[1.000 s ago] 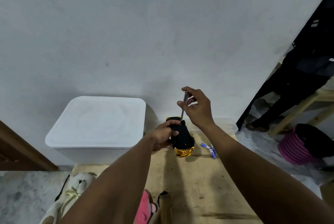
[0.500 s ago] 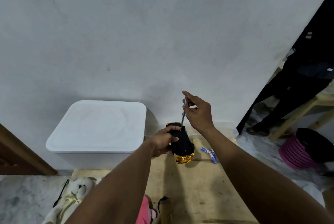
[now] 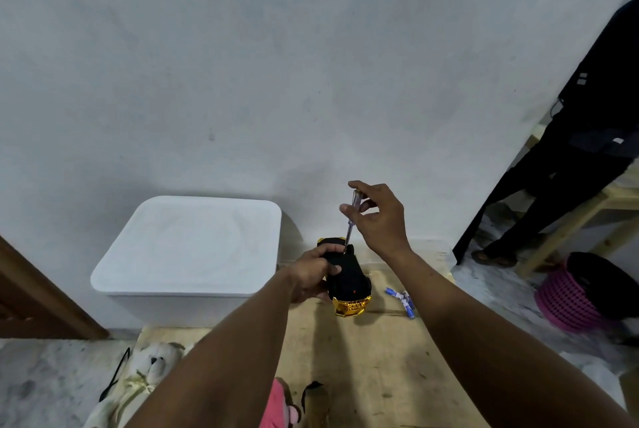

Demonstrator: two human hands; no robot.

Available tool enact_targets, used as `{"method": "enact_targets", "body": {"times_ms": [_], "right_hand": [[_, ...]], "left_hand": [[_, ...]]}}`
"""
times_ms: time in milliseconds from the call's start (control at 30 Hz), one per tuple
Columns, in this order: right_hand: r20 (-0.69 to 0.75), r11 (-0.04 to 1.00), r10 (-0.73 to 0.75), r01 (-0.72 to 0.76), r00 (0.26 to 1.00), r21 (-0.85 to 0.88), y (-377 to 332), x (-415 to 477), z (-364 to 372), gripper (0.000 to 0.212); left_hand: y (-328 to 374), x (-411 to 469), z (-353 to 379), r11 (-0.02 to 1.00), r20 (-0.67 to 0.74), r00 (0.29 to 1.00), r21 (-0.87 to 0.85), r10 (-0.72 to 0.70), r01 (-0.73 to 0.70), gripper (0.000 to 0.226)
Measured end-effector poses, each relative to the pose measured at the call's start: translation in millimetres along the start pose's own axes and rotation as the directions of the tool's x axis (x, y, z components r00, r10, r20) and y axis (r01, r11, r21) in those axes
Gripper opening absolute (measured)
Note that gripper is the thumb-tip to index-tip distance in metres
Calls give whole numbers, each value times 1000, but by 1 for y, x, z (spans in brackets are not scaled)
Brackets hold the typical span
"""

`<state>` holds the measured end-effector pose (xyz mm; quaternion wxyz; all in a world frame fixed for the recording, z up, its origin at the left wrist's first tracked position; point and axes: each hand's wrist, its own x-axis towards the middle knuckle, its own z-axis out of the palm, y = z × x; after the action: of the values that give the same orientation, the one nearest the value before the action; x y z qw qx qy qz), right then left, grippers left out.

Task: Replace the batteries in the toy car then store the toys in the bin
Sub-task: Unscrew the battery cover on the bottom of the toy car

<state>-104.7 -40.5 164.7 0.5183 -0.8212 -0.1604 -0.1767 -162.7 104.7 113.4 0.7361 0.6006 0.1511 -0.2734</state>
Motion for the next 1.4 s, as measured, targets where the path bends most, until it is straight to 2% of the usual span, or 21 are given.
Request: {"method": "enact_targets", "body": {"times_ms": [200,367,567,767,867,1033,1167,1400], "right_hand": [[5,1000,12,-12,1000,9,-3,-2,-1,48],[-15,1000,13,-13,1000,6,-4,-1,1,35],[30,988,121,-123,992,96,-5,-4,0,54],[-33,996,90,-90,995,25,-4,-10,-1,24],[-92,997,77,-76,993,15,-2,-12,0,20],[-18,984,135,-132,991,122,-4,-10,-6,55],[-23,991,108,-106,994,85,-7,-12,-9,36],[-46,995,67,-63,997,80,-7,-6,-8,30]], "left_hand": [[-1,-1,0,1000,-4,1000,-3,5,-5,45],[0,-4,-1,1000,9,1000,15,2,-3,47],[-1,-6,2,1000,14,1000,-6,-2,2,49],[4,-5,1,1000,9,1000,-19,6,-5,49],[7,-5,-1,1000,19,1000,-16,8,-8,48],[3,-2,-3,1000,6,1000,6,3,-3,47],[0,1,-6,1000,2,1000,10,5,-5,46],[-4,3,-6,1000,-24,1000,19,-2,2,45]]}}
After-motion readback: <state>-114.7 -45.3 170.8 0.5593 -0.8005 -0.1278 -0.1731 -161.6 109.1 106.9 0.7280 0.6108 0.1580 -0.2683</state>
